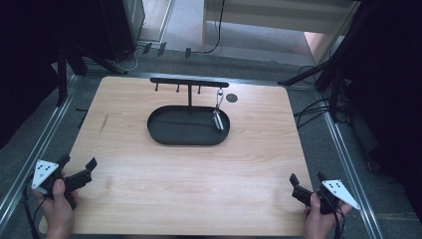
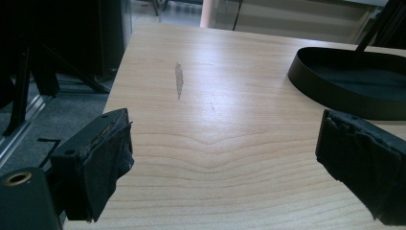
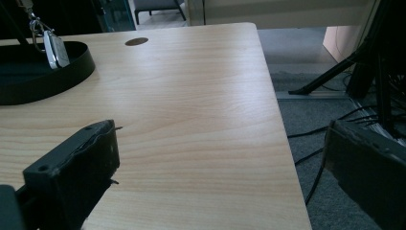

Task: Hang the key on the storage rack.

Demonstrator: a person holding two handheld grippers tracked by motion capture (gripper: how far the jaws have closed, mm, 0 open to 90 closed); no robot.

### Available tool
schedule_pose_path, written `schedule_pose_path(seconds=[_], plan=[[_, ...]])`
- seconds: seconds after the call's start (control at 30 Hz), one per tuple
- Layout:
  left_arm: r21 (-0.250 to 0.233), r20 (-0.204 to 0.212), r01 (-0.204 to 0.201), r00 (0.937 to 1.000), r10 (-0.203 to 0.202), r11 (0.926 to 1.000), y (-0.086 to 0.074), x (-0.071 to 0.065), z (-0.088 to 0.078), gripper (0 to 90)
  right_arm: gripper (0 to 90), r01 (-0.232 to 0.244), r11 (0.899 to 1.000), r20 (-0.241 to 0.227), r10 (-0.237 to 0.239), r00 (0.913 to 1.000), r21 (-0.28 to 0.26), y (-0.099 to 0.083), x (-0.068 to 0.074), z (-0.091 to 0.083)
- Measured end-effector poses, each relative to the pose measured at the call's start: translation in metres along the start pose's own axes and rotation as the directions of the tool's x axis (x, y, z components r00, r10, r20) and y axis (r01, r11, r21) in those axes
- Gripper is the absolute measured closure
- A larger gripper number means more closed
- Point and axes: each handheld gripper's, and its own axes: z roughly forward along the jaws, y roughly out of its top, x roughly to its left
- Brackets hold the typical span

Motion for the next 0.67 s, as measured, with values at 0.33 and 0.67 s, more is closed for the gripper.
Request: schedule_pose_path(seconds=[0.33, 0.67], plan=[[0.005, -0.004, -0.008, 1.0000, 0.008, 1.0000, 0.0002, -0.0013, 0.0009, 5.6, 0.0, -0.005, 0.999, 0.030, 0.006, 0.9995, -0.045, -0.0072, -0.0085, -0.0039], [0.017, -0.023, -0.037, 0.9990, 0.038, 0.9992, 0.0004, -0.0045, 0.0021, 5.6, 0.0, -0.001, 1.000, 0.039, 0.002, 0.9992, -0.017, -0.0062, -0.0077, -0.0015]])
